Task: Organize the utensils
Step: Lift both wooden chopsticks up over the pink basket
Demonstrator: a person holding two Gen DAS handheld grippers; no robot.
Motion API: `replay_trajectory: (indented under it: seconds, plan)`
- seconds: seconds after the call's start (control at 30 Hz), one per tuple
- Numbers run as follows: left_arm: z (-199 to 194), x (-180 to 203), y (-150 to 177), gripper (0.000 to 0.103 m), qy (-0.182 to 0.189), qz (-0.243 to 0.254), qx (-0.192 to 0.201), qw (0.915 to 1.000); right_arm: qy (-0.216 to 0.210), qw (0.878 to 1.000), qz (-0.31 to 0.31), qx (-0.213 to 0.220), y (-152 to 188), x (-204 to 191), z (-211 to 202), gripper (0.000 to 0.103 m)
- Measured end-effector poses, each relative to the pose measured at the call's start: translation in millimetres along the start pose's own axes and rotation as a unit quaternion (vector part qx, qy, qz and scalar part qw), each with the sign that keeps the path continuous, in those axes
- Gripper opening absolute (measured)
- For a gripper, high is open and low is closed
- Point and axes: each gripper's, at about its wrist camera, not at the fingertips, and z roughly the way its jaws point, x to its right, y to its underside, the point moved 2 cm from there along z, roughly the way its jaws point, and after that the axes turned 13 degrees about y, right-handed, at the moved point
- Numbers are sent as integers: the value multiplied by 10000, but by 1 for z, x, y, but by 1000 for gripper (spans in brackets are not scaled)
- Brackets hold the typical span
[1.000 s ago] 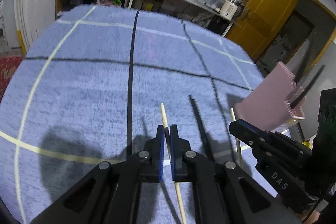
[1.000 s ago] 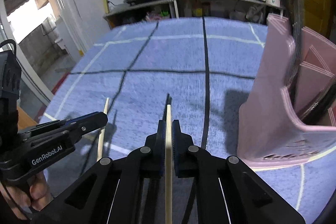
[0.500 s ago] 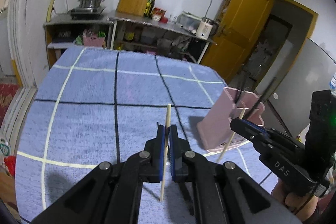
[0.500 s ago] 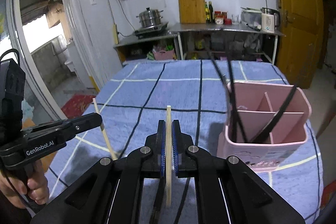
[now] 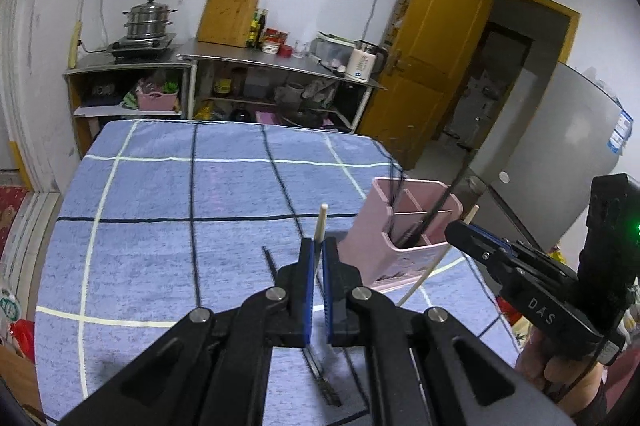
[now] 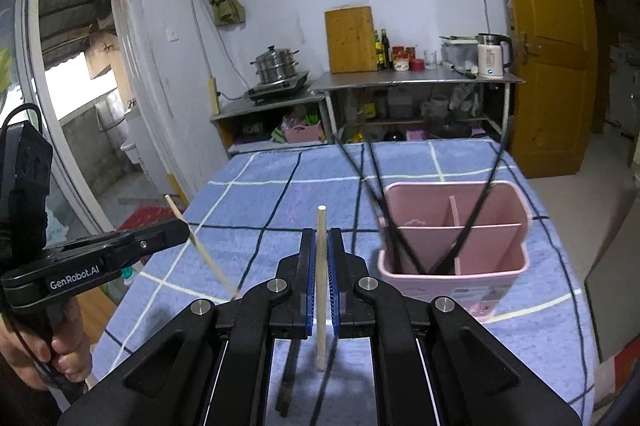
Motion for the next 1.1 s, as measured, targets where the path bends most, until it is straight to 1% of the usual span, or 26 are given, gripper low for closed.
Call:
replay_trajectory:
  seconds: [0.3,0.63,0.73,0.8,0.87,0.93,1.1]
  plan:
    - [14,42,-16,4,436,254,-89,9987,271,9990,242,244,-17,37,-19,6]
    - [24,87,-66,4,848,512,126,9950,463,9954,443,709,-61,67,-35,6]
    - [30,97,-80,3,888,594,172,9941,502,9943,488,809,-69,71,-35,6]
    - [34,103,-88,1,931,651,208,9933,502,9938,520,843,-74,74,-32,6]
    - [40,107,-93,1,906,701,197,9932,540,9932,551,867,-78,78,-28,6]
    - [48,106,-98,1,918,710,183,9931,526,9930,604,869,-81,82,-24,6]
    - [61,104,-105,0,813,713,138,9940,553,9931,655,804,-81,89,-10,6]
